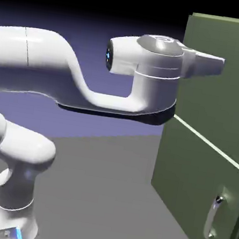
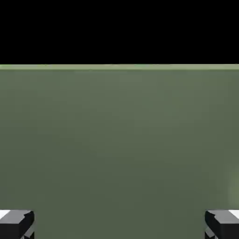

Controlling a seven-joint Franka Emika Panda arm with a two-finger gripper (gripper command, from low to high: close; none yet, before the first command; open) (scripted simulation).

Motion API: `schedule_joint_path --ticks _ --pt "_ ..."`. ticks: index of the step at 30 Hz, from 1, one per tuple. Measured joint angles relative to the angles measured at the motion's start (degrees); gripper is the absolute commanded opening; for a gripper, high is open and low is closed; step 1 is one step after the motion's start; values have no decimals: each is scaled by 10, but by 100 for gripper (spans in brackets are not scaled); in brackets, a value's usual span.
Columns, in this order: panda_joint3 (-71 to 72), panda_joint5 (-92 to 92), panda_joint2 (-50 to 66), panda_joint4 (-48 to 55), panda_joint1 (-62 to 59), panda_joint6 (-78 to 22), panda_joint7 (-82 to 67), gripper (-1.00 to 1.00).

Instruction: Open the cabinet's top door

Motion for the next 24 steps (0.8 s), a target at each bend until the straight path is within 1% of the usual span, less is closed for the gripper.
schedule_joint_path --ticks 11,13,17,18,20,24 --pt "-116 -274 -38 81 93 22 194 0" --pt "-119 -281 -39 83 95 22 199 0" --pt "-164 -282 -20 142 178 11 199 0" --pt "-173 -282 -16 154 194 9 199 -100" --pt "-173 -282 -16 154 194 9 199 -100" --pt "-124 -283 -2 85 111 -30 229 -100"
